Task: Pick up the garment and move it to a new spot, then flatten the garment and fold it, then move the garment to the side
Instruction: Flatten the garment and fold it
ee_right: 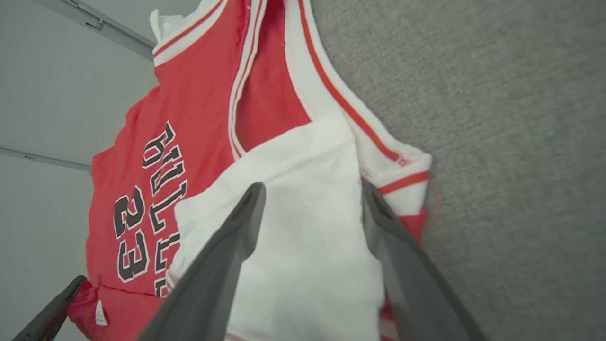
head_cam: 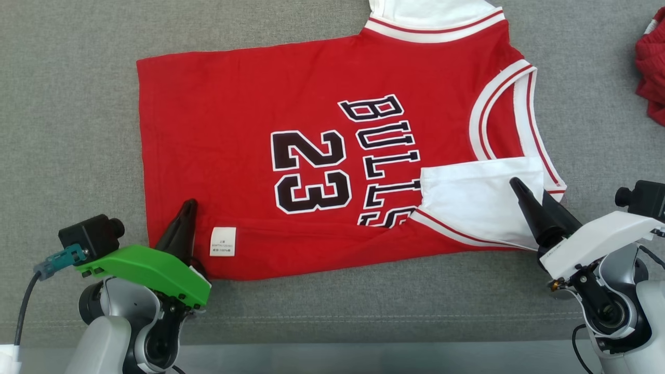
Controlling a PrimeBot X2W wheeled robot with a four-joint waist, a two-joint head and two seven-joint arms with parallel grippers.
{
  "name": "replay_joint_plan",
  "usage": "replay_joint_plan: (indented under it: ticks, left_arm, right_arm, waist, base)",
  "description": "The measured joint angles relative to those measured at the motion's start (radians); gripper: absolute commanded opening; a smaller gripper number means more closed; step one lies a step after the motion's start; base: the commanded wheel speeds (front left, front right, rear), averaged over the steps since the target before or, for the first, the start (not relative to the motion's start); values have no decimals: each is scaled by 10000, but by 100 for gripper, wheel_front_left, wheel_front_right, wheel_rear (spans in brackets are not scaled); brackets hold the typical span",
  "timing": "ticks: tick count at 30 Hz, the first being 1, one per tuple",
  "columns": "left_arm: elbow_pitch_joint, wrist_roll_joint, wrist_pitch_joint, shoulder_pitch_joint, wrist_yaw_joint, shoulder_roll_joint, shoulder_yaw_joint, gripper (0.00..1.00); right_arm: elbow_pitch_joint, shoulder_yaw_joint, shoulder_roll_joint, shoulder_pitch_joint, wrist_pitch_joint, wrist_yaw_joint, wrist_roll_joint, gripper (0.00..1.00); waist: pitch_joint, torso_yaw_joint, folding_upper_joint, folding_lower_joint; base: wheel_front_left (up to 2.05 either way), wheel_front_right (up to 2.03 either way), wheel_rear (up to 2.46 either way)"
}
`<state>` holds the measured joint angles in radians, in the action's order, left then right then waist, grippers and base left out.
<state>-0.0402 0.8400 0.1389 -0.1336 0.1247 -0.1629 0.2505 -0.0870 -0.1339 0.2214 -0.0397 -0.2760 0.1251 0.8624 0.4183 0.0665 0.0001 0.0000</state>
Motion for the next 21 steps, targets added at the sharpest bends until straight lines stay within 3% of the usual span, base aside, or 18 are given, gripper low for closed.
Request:
replay_joint_plan:
  ticks: [7, 8, 9, 11, 12, 21]
  left_arm:
    - [35, 0, -6, 0, 0, 82, 0, 0]
    - [38, 0, -8, 0, 0, 84, 0, 0]
    - [42, 0, -8, 1, 0, 86, 0, 0]
    - [44, 0, -21, 1, 0, 86, 0, 0]
    - [46, 0, -38, 1, 0, 90, 0, 0]
    - [46, 0, -50, 3, 0, 90, -8, 0]
  right_arm:
    - [10, 27, 23, 0, -81, 0, -10, 100]
    - [10, 27, 23, 0, -81, 0, -10, 85]
    - [8, 31, 21, 0, -81, 0, -10, 49]
    - [10, 35, 21, 1, -81, 0, -10, 10]
    - [13, 38, 17, 1, -81, 0, -10, 0]
    - [48, 111, -48, 61, -105, 8, -10, 0]
  waist:
    - [-51, 59, 0, 0]
    - [-56, 61, 0, 0]
    - [-60, 59, 0, 0]
    - [-61, 57, 0, 0]
    - [-62, 52, 0, 0]
    - [-47, -19, 0, 0]
  base:
    - [0, 0, 0]
    - [0, 0, 0]
    - [0, 0, 0]
    - [0, 0, 0]
    - [0, 0, 0]
    - [0, 0, 0]
